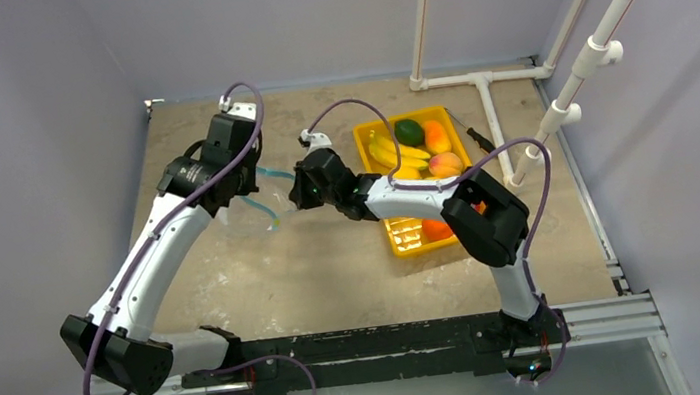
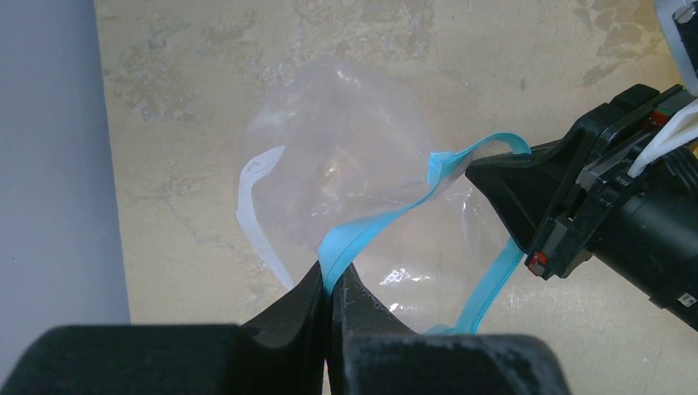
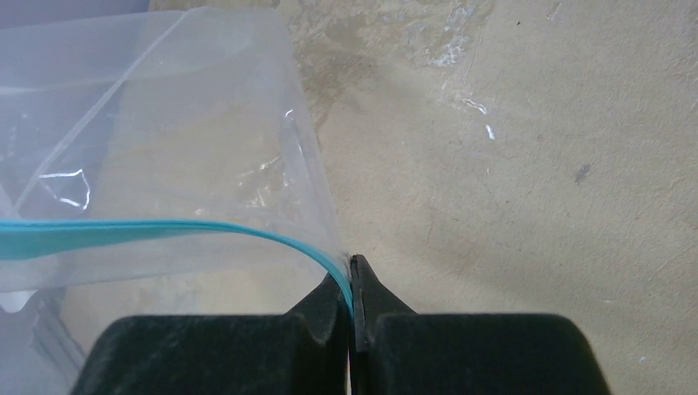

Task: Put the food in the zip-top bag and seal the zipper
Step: Open the zipper of the food storage bag.

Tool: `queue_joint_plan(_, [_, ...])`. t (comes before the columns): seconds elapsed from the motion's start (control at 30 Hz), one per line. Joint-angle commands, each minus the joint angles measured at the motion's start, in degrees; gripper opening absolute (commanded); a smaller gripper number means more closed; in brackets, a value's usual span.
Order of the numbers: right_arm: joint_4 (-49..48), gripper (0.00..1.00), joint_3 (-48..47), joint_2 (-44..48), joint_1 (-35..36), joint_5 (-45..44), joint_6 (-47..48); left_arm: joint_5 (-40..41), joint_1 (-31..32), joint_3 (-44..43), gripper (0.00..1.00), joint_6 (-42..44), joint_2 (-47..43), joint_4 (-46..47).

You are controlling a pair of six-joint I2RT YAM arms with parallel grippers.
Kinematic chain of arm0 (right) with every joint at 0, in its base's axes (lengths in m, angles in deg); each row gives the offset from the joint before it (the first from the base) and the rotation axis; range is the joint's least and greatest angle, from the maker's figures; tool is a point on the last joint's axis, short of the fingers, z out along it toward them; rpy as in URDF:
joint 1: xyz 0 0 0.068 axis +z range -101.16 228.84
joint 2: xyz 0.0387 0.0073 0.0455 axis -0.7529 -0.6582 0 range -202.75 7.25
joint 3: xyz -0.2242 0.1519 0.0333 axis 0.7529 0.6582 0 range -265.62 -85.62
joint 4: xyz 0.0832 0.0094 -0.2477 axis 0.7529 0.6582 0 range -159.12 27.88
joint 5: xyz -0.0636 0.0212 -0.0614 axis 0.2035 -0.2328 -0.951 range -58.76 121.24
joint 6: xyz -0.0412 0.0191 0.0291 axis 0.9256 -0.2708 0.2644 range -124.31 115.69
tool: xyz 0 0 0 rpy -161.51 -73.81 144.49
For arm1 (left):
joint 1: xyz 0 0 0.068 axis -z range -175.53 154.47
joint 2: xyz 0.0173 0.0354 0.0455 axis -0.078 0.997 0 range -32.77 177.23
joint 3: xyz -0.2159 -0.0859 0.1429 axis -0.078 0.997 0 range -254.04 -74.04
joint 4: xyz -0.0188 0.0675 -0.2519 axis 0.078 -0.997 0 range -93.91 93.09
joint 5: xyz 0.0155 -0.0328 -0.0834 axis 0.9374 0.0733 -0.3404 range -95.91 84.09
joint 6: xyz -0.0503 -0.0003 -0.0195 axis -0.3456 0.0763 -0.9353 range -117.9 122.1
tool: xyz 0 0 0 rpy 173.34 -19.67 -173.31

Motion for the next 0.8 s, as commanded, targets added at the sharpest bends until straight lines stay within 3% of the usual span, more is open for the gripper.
queue_joint_plan(0.0, [-0.64,0.03,-1.66,2.72,-0.49,-0.39,1.10,0.74,0.13,2.43,0.00,-0.69,-0.79,4.27])
queue_joint_plan(0.3, [1.72,0.36,-1.13,8.37,-0.49,-3.17,3.05,1.47,0.33,6.84,0.00,-1.17,-0.11,8.46])
queue_joint_plan(0.77, [13.26,0.56,1.17,17.94,-1.37,-9.79,2.37,-0.44,0.35,12.60,0.00,-1.86,-0.61,15.23])
